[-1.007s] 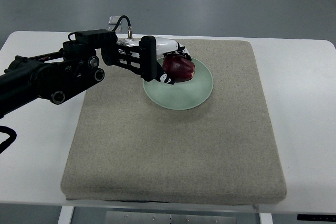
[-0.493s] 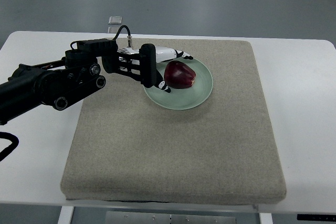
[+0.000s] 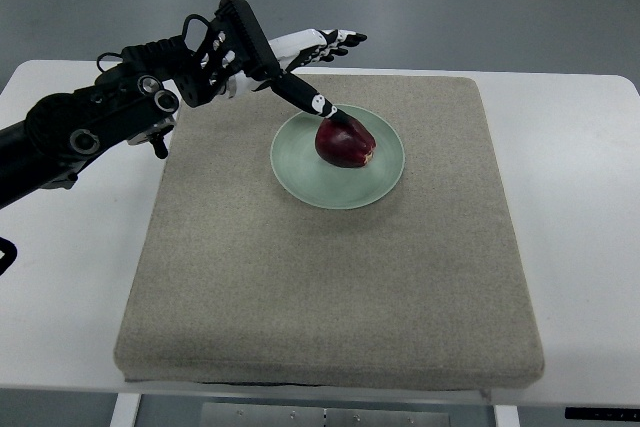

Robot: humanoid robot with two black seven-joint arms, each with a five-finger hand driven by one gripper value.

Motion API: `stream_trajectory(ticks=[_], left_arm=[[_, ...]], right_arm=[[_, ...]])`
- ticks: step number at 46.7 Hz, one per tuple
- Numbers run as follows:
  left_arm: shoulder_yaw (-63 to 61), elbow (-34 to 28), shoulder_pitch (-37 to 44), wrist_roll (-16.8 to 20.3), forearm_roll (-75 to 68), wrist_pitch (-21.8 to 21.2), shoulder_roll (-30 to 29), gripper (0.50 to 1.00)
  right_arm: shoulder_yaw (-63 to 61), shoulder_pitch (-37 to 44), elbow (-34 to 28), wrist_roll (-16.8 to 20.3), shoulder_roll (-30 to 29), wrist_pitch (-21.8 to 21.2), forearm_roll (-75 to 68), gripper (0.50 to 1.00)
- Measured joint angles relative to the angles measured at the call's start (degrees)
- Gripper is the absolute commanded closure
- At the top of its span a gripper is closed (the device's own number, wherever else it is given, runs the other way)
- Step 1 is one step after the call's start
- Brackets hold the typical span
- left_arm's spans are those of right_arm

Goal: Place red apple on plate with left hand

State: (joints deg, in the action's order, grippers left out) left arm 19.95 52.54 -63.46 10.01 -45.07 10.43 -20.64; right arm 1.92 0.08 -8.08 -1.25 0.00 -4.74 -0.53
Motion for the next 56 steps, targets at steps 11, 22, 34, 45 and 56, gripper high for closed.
stream_trajectory(ticks=[11, 22, 34, 45, 56], left_arm=[[0.4, 0.0, 0.6, -0.1, 21.9, 1.0, -5.2, 0.506], [1.4, 0.0, 3.0, -0.3, 34.4, 4.9, -8.5, 0.506], [7.2, -2.6, 6.5, -0.7, 38.9, 10.8, -9.1, 0.506], [8.0, -4.5, 8.4, -2.9, 39.5, 11.2, -9.1, 0.506], [8.0, -8.9, 8.4, -7.5, 46.9, 11.4, -8.8, 0.506]], right_arm=[[0.0, 0.0, 0.0, 0.0, 0.0, 0.0, 0.0, 0.568], [0.0, 0.0, 0.0, 0.0, 0.0, 0.0, 0.0, 0.57], [0.0, 0.0, 0.0, 0.0, 0.0, 0.0, 0.0, 0.57], [0.0, 0.0, 0.0, 0.0, 0.0, 0.0, 0.0, 0.568], [0.0, 0.0, 0.0, 0.0, 0.0, -0.2, 0.0, 0.57]])
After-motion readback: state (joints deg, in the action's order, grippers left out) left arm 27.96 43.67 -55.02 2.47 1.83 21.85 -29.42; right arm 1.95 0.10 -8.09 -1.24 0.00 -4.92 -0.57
